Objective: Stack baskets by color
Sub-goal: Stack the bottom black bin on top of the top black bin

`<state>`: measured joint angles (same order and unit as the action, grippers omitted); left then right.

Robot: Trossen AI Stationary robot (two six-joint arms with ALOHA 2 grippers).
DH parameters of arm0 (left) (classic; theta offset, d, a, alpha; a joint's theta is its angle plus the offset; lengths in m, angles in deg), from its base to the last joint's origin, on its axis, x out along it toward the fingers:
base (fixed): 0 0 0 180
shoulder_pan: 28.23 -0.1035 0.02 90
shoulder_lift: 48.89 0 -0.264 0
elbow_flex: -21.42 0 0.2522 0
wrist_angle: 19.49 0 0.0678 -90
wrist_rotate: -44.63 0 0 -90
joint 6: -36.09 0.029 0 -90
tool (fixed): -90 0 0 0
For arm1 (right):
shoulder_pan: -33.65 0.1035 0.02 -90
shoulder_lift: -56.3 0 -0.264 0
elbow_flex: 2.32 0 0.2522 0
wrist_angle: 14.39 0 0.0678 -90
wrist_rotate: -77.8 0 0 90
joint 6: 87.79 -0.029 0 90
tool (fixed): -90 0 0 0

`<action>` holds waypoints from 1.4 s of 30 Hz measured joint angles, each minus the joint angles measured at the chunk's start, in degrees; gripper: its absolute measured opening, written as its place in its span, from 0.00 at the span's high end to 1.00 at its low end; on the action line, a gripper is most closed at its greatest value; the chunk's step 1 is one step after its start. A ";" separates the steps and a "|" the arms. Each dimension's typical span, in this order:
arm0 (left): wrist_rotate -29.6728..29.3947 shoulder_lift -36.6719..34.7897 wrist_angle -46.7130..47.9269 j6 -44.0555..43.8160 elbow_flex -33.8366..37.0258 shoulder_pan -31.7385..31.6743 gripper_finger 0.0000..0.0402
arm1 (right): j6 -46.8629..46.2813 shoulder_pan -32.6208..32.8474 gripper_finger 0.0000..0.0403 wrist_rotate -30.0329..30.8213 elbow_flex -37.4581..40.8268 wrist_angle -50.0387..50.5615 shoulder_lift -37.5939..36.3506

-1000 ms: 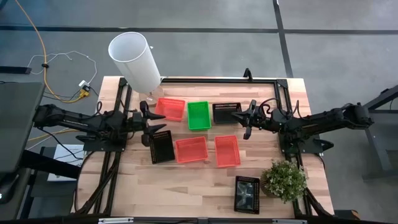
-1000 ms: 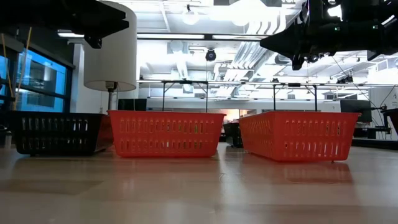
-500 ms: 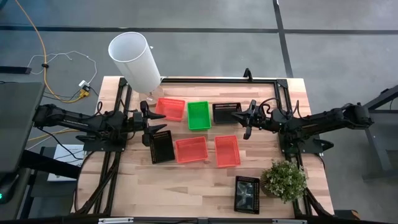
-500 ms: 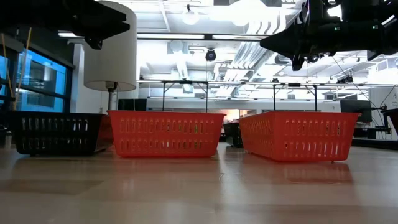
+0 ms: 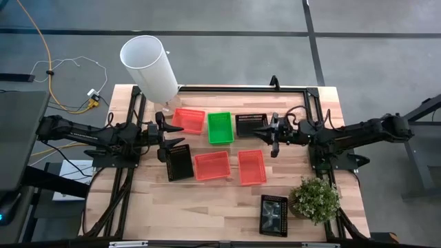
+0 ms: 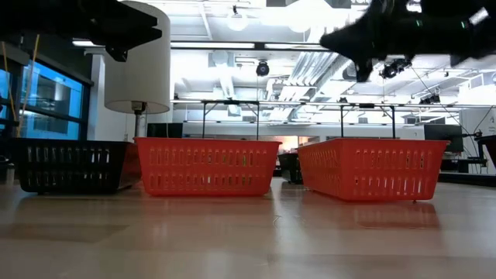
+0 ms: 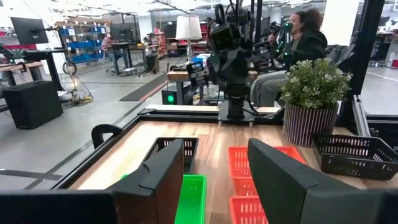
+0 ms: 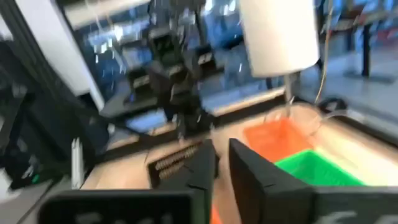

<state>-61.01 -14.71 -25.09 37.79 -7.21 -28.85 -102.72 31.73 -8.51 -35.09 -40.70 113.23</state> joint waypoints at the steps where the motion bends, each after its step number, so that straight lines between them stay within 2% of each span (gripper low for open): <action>1: 0.00 0.00 0.00 0.00 0.00 0.00 0.58 | -0.26 0.72 0.87 -0.18 -2.42 4.71 0.02; 5: 0.02 0.00 0.04 -0.05 0.00 0.00 0.58 | -0.57 5.53 0.72 0.10 -15.81 28.06 2.37; 9: 0.04 0.00 0.65 -0.31 0.00 0.02 0.58 | -4.55 12.00 0.60 0.06 -30.97 55.34 7.81; 13: 0.03 0.00 1.50 -1.53 0.00 0.00 0.58 | -13.59 18.35 0.56 3.25 -42.54 77.33 14.27; 17: 0.04 0.00 2.06 -2.16 0.00 0.00 0.58 | -23.37 23.35 0.56 3.16 -48.58 89.10 20.04; 21: 0.04 0.00 2.22 -2.17 0.00 0.00 0.58 | -30.21 27.39 0.56 -1.61 -49.40 91.89 24.96; 28: 0.04 0.00 3.54 -2.56 0.00 0.00 0.58 | -33.08 31.35 0.56 -7.92 -49.40 92.59 33.41; 35: 0.04 0.00 3.54 -2.57 0.00 0.00 0.58 | -33.04 32.65 0.56 -10.26 -49.40 94.99 39.36; 42: 0.04 0.00 3.75 -2.57 0.00 0.00 0.58 | -34.10 33.20 0.56 -11.81 -49.41 94.70 41.99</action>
<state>-60.96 -14.71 -21.34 35.22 -7.21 -28.85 -136.83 64.93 -20.32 -84.50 54.00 155.23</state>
